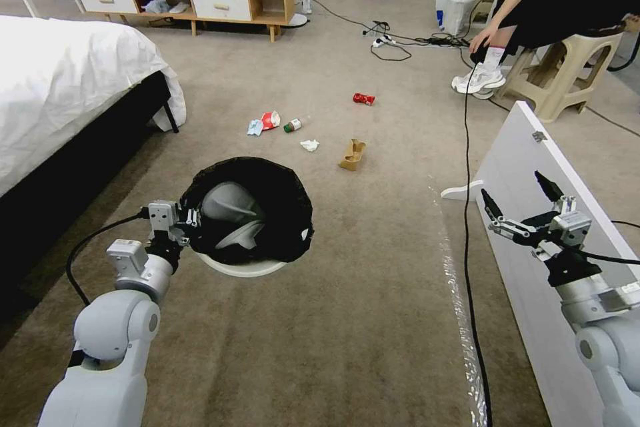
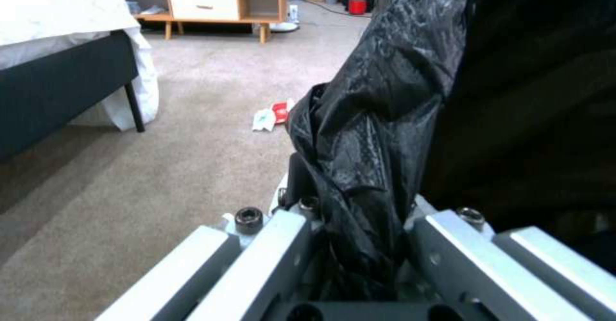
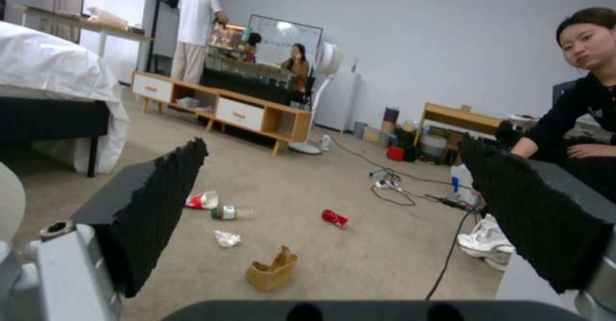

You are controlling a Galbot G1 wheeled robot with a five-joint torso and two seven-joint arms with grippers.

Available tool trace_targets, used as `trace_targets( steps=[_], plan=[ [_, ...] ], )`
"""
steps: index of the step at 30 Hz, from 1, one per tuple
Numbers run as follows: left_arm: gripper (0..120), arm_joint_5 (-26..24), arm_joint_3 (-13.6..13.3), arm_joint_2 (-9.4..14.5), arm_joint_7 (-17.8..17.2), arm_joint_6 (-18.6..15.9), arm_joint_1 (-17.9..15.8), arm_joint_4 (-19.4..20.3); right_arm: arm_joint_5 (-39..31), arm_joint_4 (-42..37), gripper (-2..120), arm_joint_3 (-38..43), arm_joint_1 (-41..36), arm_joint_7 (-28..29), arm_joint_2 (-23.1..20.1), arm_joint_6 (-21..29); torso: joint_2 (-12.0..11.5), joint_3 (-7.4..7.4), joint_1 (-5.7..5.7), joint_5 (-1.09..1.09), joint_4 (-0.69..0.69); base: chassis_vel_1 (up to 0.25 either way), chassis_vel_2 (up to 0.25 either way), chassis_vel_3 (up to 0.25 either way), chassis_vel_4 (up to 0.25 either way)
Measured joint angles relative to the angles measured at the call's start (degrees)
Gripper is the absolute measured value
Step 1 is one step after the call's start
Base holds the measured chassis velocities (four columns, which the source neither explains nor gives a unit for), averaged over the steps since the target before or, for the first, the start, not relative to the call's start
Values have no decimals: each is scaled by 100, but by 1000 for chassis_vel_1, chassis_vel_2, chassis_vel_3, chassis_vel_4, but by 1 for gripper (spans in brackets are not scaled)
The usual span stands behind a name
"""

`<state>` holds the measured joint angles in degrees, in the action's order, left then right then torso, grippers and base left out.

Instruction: Pick up the trash bin and place the garbage on the floor into it.

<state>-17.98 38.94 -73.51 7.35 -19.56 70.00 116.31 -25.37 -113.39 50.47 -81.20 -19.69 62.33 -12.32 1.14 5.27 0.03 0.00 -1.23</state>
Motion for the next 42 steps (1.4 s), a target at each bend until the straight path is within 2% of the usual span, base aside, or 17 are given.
trace_targets(
  steps=[42],
  plan=[
    [2, 3, -12, -9, 1, 2, 9, -16, -22, 21, 100, -12, 28, -108, -38, -5, 0, 0, 0, 0, 1, 0, 0, 0, 0]
  ],
)
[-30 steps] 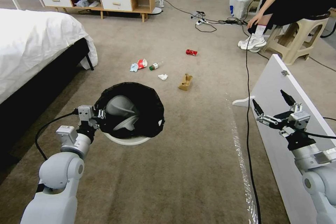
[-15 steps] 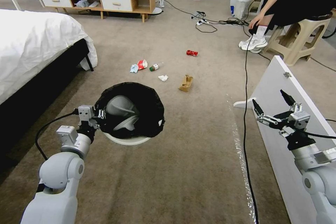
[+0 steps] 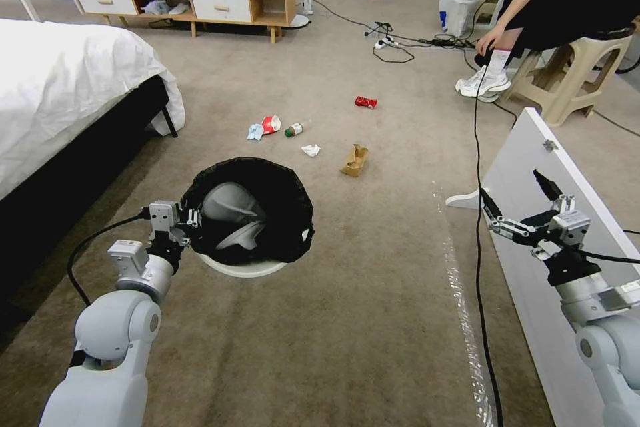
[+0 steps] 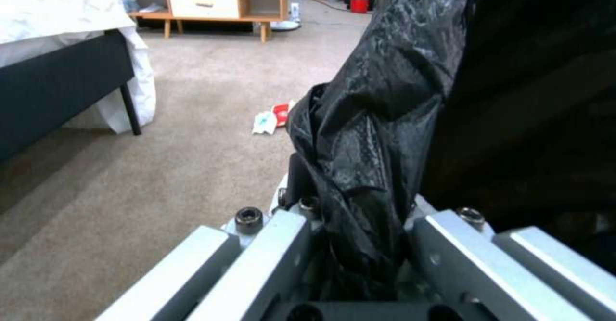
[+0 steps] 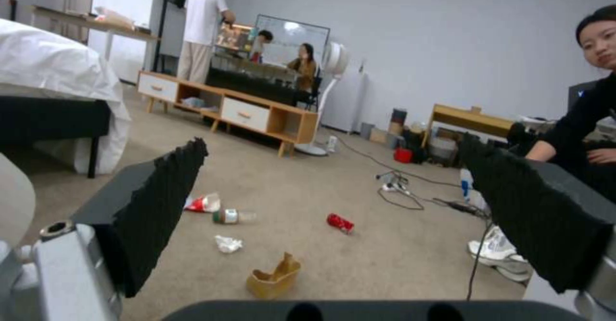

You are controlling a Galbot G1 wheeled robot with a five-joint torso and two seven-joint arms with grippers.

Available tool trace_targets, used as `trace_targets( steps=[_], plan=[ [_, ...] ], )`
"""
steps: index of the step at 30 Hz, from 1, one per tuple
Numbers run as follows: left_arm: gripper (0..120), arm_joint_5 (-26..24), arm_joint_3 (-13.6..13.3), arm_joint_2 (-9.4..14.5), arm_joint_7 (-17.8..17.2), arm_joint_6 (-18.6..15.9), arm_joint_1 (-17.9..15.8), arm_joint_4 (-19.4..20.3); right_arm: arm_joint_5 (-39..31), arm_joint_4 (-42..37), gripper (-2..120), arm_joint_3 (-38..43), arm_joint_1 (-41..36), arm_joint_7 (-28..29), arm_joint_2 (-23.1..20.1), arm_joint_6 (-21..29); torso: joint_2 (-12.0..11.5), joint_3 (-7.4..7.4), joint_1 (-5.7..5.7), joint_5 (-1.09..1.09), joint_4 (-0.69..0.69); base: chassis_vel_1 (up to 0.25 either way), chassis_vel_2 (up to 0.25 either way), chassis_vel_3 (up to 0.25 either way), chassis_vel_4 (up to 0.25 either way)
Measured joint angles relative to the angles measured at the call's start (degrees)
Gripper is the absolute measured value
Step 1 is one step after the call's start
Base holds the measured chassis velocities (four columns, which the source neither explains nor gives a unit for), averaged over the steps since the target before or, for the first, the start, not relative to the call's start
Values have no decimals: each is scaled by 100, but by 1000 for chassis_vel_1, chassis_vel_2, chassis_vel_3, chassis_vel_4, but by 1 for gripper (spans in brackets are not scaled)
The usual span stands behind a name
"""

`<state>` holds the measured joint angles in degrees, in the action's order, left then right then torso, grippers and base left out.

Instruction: Pick up the trash bin and place the garbage on the floor into it.

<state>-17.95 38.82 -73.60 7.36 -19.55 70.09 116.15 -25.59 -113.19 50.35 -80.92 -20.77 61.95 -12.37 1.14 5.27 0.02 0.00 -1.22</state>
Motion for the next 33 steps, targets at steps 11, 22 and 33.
trace_targets(
  steps=[11, 22, 33],
  plan=[
    [2, 10, -18, -16, 2, 1, 0, 4, 1, 2, 100, 13, -14, -33, -9, -27, 0, 0, 0, 0, -1, -9, 15, 5, -25],
    [2, 10, -4, -16, 2, 1, 5, 11, 26, 2, 100, 14, -14, -42, 15, -45, 0, 0, 0, 0, 0, 15, 97, -11, -99],
    [2, 10, -12, -16, 3, 1, -20, 3, 22, 17, 100, 15, -10, -42, 25, -45, 0, 0, 0, 0, -1, 10, 89, -19, -89]
  ],
)
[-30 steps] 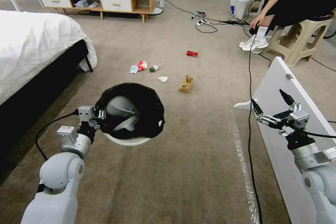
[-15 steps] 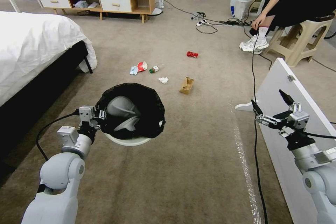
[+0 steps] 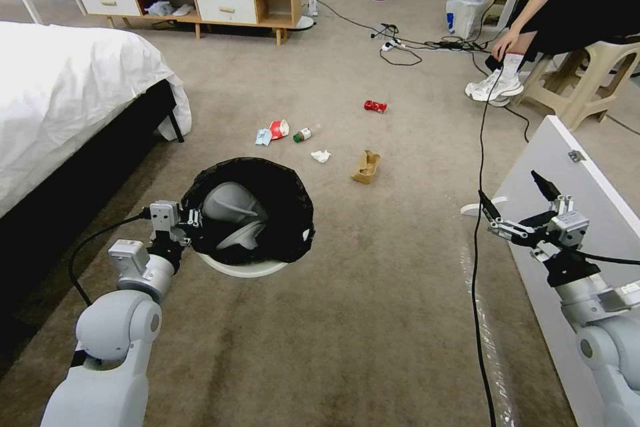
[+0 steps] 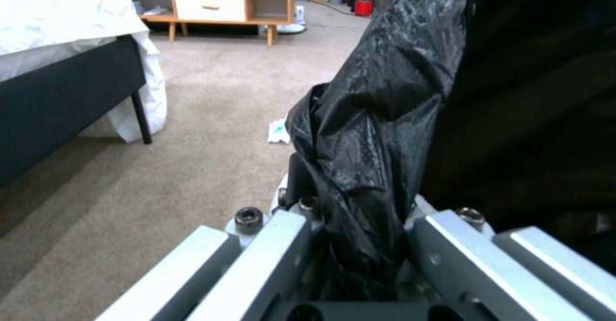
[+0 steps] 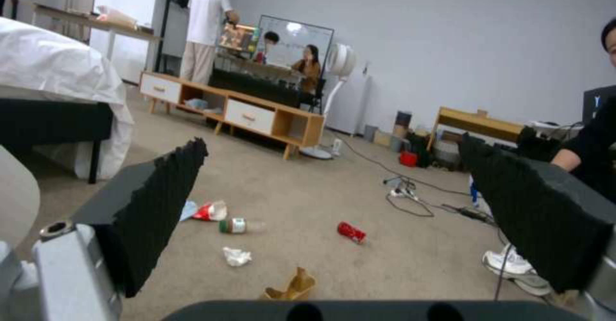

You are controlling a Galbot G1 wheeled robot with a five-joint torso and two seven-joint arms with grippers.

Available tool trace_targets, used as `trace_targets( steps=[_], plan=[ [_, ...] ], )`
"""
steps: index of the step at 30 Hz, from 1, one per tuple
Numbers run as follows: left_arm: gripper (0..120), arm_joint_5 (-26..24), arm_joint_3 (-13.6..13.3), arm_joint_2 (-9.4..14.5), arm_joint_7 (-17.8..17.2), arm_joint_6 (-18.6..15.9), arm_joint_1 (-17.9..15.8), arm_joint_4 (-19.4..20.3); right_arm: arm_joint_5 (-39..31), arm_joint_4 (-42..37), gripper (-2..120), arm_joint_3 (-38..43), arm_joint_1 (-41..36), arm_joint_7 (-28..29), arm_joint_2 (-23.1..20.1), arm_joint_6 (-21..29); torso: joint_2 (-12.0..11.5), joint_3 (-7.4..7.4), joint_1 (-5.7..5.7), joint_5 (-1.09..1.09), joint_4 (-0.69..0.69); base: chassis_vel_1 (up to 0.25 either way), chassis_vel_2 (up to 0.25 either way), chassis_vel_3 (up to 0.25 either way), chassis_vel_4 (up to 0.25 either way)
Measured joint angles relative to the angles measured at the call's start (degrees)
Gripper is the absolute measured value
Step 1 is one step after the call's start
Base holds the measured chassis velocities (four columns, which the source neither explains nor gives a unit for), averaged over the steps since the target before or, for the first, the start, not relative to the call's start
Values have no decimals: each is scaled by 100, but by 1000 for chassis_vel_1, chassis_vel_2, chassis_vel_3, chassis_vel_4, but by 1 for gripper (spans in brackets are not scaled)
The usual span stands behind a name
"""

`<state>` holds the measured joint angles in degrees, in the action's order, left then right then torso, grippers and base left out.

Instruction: Pick up the trash bin and place the garbage on the floor into it.

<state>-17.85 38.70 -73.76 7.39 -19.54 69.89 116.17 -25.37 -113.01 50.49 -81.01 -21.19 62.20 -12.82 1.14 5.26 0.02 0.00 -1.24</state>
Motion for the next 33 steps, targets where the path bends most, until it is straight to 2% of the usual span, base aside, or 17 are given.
trace_targets(
  steps=[16, 33],
  plan=[
    [2, 0, 1, -5, 3, 4, -1, -9, -3, 17, 100, -7, 24, 1, 9, 0, 0, 0, 0, 0, 0, -41, 70, 41, -65],
    [2, 6, 4, -14, 5, 10, 16, -11, 2, 46, 100, -20, 37, -1, 17, 1, 0, 0, 0, 0, 1, -96, 94, 102, -100]
  ],
)
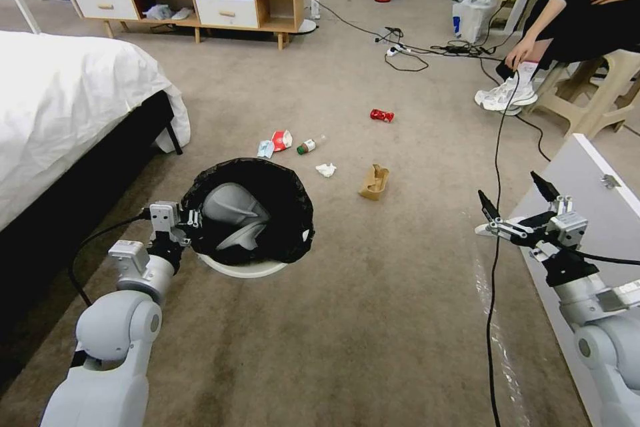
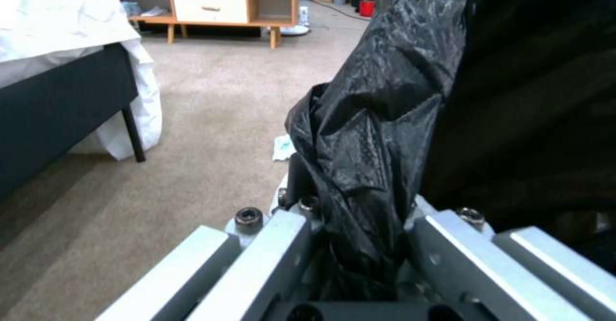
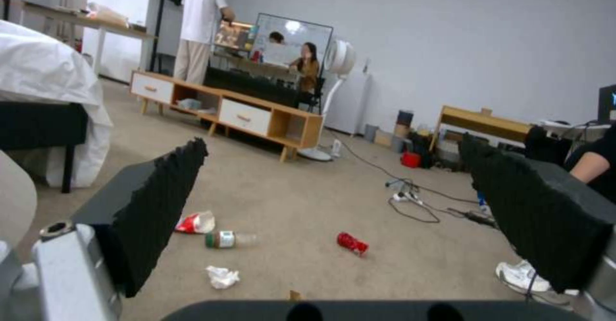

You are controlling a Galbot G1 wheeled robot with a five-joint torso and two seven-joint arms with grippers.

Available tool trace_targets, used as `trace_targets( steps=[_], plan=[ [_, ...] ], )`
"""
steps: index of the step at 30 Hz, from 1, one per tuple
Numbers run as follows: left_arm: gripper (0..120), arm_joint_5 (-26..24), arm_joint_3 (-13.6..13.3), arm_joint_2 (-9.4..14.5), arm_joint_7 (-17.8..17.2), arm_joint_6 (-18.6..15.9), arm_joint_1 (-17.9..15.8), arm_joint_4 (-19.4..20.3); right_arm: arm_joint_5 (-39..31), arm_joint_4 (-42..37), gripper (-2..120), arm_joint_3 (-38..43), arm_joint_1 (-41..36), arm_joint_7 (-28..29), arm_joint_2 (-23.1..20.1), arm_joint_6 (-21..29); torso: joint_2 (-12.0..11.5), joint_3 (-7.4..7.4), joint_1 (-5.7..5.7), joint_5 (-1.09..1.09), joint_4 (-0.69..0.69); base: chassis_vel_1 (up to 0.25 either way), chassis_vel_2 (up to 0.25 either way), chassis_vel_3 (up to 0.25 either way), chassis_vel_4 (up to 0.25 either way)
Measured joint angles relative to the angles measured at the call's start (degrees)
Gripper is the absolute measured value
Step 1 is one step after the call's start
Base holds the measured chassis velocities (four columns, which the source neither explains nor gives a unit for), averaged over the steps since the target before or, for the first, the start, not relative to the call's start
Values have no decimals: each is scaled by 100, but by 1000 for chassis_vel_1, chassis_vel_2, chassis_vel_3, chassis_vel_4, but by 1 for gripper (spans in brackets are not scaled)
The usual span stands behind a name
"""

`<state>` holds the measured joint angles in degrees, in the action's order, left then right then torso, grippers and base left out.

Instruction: Pick up the trash bin and place the garbage on the floor into it.

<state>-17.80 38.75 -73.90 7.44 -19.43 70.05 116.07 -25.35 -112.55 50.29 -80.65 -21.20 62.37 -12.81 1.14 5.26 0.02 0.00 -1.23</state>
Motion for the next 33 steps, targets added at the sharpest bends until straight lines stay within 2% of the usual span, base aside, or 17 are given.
trace_targets(
  steps=[33],
  plan=[
    [2, 5, -9, -6, -5, 1, 12, 7, -6, 3, 100, -9, 1, 5, -6, -24, 0, 0, 0, 0, 0, -120, 116, 116, -114]
  ],
)
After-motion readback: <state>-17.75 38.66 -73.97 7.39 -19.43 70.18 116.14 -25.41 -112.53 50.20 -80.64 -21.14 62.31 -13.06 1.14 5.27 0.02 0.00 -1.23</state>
